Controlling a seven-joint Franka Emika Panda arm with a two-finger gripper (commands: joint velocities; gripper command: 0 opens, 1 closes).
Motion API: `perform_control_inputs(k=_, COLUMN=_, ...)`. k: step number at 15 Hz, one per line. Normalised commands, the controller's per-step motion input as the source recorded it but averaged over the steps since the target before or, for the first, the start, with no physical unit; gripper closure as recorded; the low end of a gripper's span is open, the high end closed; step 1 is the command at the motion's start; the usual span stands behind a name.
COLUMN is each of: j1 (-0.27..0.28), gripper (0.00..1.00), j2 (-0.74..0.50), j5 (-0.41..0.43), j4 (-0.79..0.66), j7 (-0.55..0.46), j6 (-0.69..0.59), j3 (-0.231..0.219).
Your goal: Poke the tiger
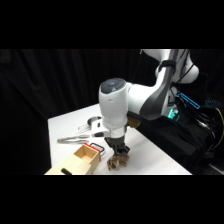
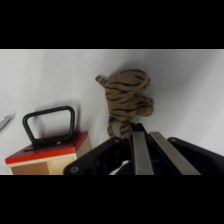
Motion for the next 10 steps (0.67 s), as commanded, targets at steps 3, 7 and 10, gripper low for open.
perform_control_inputs(k=3, j1=0.023, gripper=0.94, j2=0.26, j5=-0.152, j4=0.04, j7=-0.05, j6=0.26, j3=-0.068)
perform_control_inputs(k=7, j1=-0.034, gripper=0.94, j2=0.32, j5=-0.094, j4=0.11, j7=-0.13, j6=0.22, j3=-0.05)
perform_control_inputs(k=10, j1=-0.055, gripper=0.94, j2=0.27, j5=-0.062, j4=0.13, j7=-0.16, j6=0.12, j3=-0.019)
